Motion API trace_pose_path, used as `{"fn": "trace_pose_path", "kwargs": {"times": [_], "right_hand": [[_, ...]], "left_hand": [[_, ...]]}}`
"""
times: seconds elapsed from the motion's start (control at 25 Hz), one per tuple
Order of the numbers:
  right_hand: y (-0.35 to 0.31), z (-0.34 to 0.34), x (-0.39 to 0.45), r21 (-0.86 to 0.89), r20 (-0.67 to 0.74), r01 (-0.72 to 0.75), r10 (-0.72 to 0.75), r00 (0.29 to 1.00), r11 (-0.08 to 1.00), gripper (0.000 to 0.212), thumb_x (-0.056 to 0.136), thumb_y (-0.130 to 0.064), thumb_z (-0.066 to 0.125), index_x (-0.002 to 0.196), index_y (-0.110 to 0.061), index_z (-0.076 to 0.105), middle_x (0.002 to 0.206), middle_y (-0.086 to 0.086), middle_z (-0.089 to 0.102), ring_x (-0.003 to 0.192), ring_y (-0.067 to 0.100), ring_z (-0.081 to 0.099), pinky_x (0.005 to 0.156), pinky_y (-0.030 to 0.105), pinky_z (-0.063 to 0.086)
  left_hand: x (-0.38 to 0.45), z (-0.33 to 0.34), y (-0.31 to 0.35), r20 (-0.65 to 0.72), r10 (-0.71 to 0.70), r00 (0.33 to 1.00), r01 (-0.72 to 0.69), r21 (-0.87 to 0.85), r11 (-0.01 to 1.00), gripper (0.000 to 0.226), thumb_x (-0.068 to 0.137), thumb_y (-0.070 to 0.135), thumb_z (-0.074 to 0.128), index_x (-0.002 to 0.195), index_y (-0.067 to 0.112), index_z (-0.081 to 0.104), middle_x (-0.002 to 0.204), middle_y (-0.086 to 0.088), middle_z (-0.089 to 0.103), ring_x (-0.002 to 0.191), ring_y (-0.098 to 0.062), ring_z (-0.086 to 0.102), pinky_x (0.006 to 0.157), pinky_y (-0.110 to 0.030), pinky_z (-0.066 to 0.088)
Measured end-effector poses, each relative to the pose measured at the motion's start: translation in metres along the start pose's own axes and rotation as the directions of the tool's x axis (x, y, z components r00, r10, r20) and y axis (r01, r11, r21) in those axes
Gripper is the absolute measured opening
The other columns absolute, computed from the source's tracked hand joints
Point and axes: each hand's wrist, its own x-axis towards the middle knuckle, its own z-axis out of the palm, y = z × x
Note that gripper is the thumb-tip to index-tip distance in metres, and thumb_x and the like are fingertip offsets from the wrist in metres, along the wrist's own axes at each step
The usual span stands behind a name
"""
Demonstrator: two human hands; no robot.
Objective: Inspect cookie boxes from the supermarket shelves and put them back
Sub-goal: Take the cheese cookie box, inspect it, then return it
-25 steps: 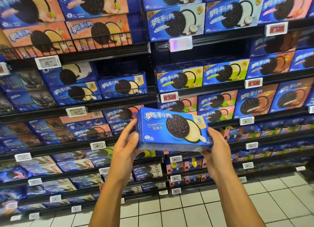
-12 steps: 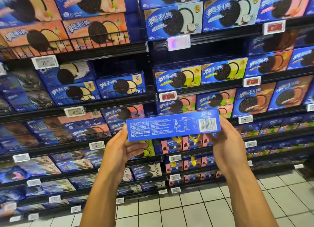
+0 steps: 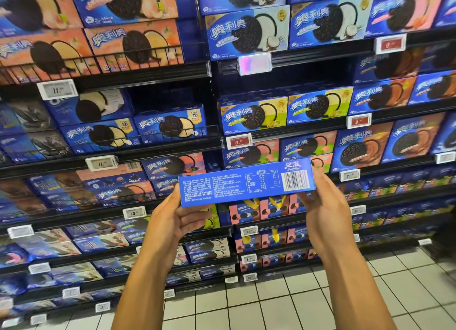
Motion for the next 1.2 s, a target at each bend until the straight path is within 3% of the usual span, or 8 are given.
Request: {"fn": "trace_pose_path", "kwargs": {"times": [0.16,0.32,0.4,0.48,0.6,0.76,0.96,1.2], "right_hand": [[0.001,0.0,-0.001,0.0,0.001,-0.008,0.008,1.0,1.0,0.032,0.106,-0.032,0.042,0.124,-0.024,0.068,0.116,-0.01,0.072,0.11,0.0,0.061,0.094,0.03,0.038],[0.0,0.0,0.001,-0.011,0.063,-0.004,0.004,0.998,1.0,0.043,0.102,-0.038,0.045,0.139,-0.019,0.058,0.133,-0.006,0.066,0.125,0.01,0.058,0.101,0.031,0.042],[-0.001,0.001,0.0,-0.06,0.076,0.009,-0.004,0.997,0.998,0.047,0.092,-0.049,0.051,0.132,-0.027,0.063,0.123,-0.014,0.07,0.114,0.005,0.064,0.094,0.032,0.046],[-0.003,0.002,-0.001,-0.059,0.051,0.008,-0.005,0.999,0.998,0.035,0.086,-0.052,0.056,0.114,-0.036,0.071,0.109,-0.022,0.073,0.1,-0.002,0.067,0.088,0.033,0.05],[-0.003,-0.001,0.0,-0.044,0.031,-0.028,0.03,0.999,0.999,0.028,0.085,-0.048,0.058,0.104,-0.031,0.07,0.1,-0.017,0.075,0.09,-0.001,0.069,0.083,0.034,0.049],[-0.004,-0.005,0.001,-0.02,0.046,-0.052,0.053,0.998,0.998,0.028,0.089,-0.045,0.057,0.108,-0.031,0.071,0.106,-0.01,0.074,0.095,0.004,0.068,0.086,0.036,0.051],[-0.005,-0.012,0.002,0.085,0.135,-0.074,0.062,0.989,0.994,0.036,0.101,-0.04,0.045,0.123,-0.025,0.069,0.128,0.002,0.069,0.122,0.02,0.06,0.096,0.042,0.046],[-0.002,-0.012,0.006,0.08,0.178,-0.068,0.053,0.983,0.994,0.042,0.1,-0.039,0.047,0.134,-0.021,0.063,0.135,0.004,0.065,0.129,0.022,0.057,0.101,0.043,0.044]], "left_hand": [[0.001,0.0,-0.003,-0.003,-0.047,0.999,0.047,0.027,0.999,0.058,0.084,0.064,0.045,0.105,0.02,0.075,0.099,-0.019,0.075,0.09,-0.032,0.074,0.066,-0.028,0.061],[0.003,0.0,-0.003,-0.074,-0.08,0.994,0.085,0.07,0.994,0.066,0.084,0.067,0.044,0.097,0.009,0.073,0.081,-0.022,0.075,0.062,-0.024,0.073,0.051,-0.023,0.057],[0.007,-0.001,-0.002,-0.112,-0.056,0.992,0.071,0.132,0.989,0.07,0.084,0.069,0.04,0.098,0.008,0.07,0.069,-0.021,0.073,0.048,-0.019,0.067,0.041,-0.02,0.049],[0.012,-0.001,0.001,-0.13,-0.029,0.991,0.056,0.208,0.977,0.07,0.087,0.071,0.036,0.098,0.011,0.07,0.061,-0.02,0.07,0.041,-0.017,0.061,0.037,-0.019,0.041],[0.018,-0.002,0.004,-0.131,-0.011,0.991,0.046,0.268,0.962,0.068,0.092,0.07,0.033,0.095,0.013,0.07,0.057,-0.02,0.068,0.038,-0.018,0.058,0.037,-0.018,0.036],[0.018,-0.001,0.004,-0.087,0.001,0.996,0.024,0.287,0.958,0.066,0.091,0.071,0.034,0.096,0.017,0.072,0.065,-0.019,0.071,0.046,-0.018,0.064,0.04,-0.018,0.044],[0.011,-0.004,0.009,0.03,0.08,0.996,-0.084,0.239,0.967,0.05,0.092,0.067,0.035,0.103,0.038,0.074,0.1,-0.006,0.077,0.09,-0.023,0.073,0.064,-0.029,0.053],[0.01,-0.002,0.014,0.074,0.134,0.988,-0.149,0.249,0.957,0.038,0.1,0.055,0.035,0.11,0.045,0.071,0.109,-0.001,0.074,0.1,-0.034,0.067,0.073,-0.033,0.053]]}}
